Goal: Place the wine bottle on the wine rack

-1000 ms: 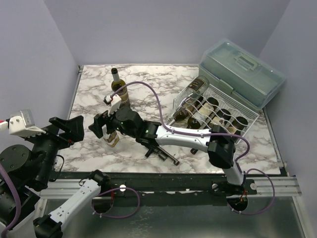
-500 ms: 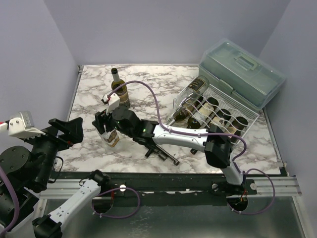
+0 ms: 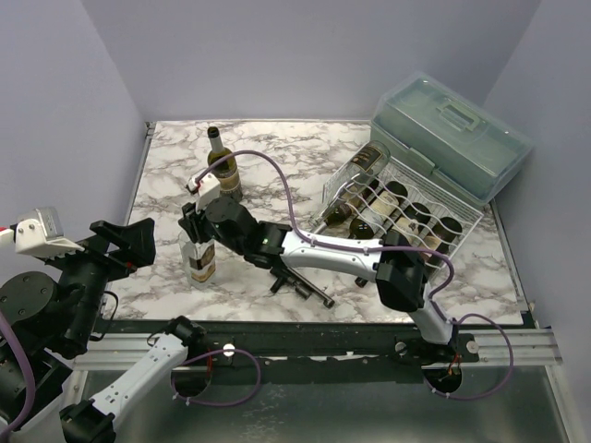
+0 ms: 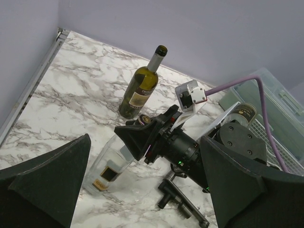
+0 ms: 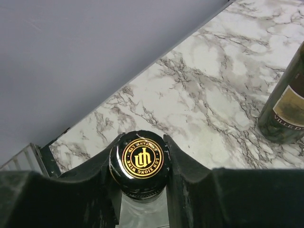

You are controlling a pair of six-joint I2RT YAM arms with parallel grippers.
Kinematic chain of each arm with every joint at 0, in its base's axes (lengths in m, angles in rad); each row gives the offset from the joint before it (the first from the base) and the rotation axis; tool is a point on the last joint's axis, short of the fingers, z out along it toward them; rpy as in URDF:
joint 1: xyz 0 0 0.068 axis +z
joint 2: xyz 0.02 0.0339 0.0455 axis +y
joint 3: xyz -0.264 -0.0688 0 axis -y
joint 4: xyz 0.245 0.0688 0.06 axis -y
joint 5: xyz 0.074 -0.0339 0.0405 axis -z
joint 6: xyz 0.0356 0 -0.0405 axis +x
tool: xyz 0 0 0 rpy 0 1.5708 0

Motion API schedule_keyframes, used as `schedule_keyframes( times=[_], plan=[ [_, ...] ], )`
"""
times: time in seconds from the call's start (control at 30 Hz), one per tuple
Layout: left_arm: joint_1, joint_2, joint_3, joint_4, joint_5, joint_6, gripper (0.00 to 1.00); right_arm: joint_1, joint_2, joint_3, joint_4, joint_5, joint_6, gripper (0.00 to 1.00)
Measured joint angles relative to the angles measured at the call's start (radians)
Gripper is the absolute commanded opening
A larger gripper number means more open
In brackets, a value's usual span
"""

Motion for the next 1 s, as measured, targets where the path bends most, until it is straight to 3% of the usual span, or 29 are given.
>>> schedule_keyframes(
  times=[0.27,0.73,1.0],
  plan=[
    [0.0,0.0,0.0,-0.002,0.0,-0.008,0.99,0.012,-0.113,-0.17,0.067,0.03,-0.039,0.0],
    [0.0,0.003,-0.002,-0.002,0.001,-0.011,0.99,-0.026,-0.443,-0.417,0.104,0.158,-0.208,0.01],
    [0.0,0.023,-0.015,0.008,0.007,-0.011,0.99,-0.046,-0.701,-0.516,0.172,0.24,-0.416,0.01]
  ],
)
